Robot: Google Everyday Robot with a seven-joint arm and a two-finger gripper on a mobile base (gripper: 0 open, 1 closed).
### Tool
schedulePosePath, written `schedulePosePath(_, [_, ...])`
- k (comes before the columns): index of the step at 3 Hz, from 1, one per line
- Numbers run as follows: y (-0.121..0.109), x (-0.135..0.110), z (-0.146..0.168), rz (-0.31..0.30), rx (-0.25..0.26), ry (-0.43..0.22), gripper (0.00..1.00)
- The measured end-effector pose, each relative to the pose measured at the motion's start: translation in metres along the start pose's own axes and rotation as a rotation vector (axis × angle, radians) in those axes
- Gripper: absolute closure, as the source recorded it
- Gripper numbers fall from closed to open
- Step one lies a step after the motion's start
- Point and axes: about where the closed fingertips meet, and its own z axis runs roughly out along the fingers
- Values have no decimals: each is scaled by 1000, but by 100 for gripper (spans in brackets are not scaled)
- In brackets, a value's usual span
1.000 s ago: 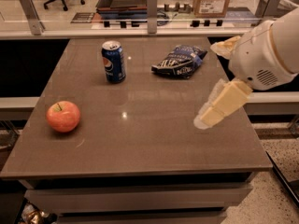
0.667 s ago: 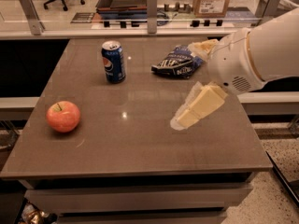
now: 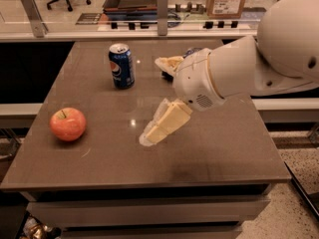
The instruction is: Pick apple
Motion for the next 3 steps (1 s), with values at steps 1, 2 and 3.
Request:
schedulePosePath(1, [4,-3,34,23,-58,-9,0])
schedulePosePath(2, [3,-17,67,62,-115,-6,0])
schedulePosePath(3, [3,-17,68,62,-115,-5,0])
